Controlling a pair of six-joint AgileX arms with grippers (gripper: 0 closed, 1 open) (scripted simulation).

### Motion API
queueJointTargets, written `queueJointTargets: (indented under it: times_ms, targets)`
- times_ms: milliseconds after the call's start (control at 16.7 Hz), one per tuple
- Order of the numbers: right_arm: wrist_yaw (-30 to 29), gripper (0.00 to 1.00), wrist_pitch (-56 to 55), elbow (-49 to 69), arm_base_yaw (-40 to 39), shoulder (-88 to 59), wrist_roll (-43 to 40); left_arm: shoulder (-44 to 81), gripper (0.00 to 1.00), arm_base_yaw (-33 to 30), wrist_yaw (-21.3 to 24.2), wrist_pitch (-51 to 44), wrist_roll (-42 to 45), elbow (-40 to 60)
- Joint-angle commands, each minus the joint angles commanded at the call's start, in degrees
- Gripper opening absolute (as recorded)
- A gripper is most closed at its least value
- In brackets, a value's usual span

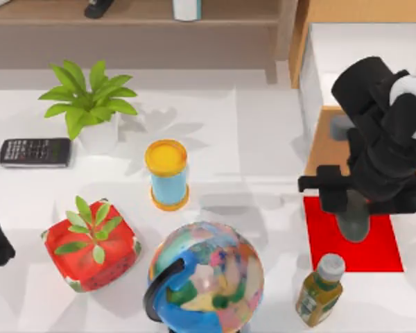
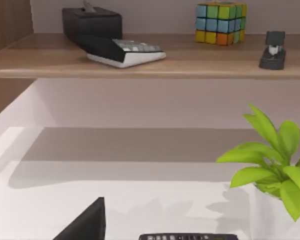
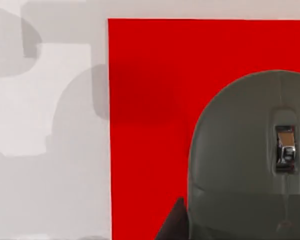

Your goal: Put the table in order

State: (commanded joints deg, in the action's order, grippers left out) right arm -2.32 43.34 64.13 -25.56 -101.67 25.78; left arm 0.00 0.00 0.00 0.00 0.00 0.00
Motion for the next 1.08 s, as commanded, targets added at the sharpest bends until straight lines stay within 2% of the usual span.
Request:
queueJointTargets:
  times_ms: [660,1080]
  targets:
    - [0.0,0.0,-1.0,-1.5,1.2,-3.0,0.3,0.0,1.0,0.0,0.0,0.0,0.0,0.0]
    - [0.0,0.53,-1.0,-1.5,1.2,-3.0,0.3,0.0,1.0,0.0,0.0,0.0,0.0,0.0]
